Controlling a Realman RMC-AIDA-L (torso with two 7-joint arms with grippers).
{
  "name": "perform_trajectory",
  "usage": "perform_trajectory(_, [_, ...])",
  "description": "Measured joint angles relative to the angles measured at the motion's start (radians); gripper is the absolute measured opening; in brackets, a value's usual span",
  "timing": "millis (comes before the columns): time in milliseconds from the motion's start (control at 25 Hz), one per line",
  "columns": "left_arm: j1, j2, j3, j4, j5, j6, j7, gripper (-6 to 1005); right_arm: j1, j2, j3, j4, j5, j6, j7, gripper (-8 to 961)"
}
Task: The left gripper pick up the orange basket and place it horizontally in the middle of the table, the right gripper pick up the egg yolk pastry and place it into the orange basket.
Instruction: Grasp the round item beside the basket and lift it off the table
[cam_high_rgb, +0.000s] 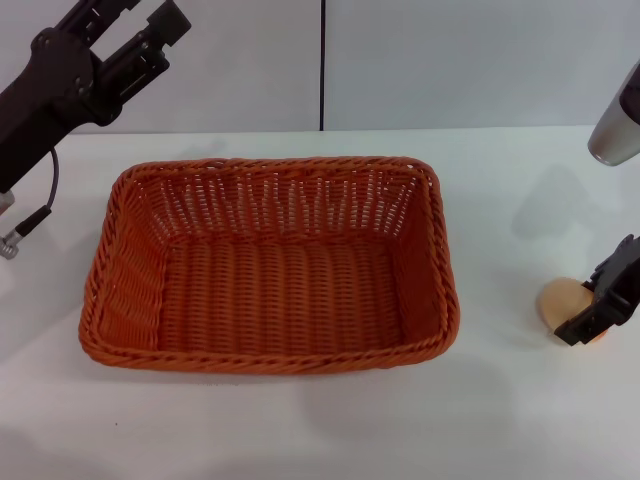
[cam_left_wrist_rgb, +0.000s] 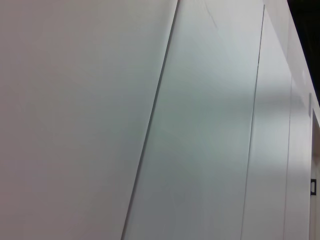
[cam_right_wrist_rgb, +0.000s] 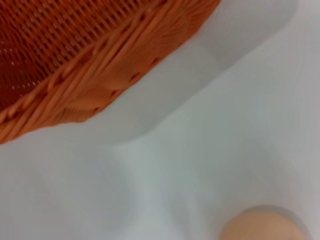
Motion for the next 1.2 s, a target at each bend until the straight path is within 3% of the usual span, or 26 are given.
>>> perform_trajectory(240, [0.002, -0.001, 0.0, -0.001, 0.0, 0.003, -0.001, 784, -0.005, 0.0, -0.015, -0.005, -0.005, 0.007, -0.002, 655])
perform_trajectory(760, [0.006, 0.0, 0.0, -0.001, -0.002, 0.004, -0.002, 784, -0.025, 0.004, -0.02, -0.024, 0.014, 0.01, -0.009, 292])
perform_trajectory(1040, [0.008, 0.003, 0.0, -0.001, -0.002, 0.004, -0.002, 784, -0.113, -0.011, 0.014, -0.144, 0.199, 0.002, -0.019, 262])
perform_trajectory(1200, [0.008, 0.004, 0.0, -0.001, -0.002, 0.004, -0.002, 784, -0.147, -0.004, 0.089, -0.241, 0.226, -0.005, -0.02, 245])
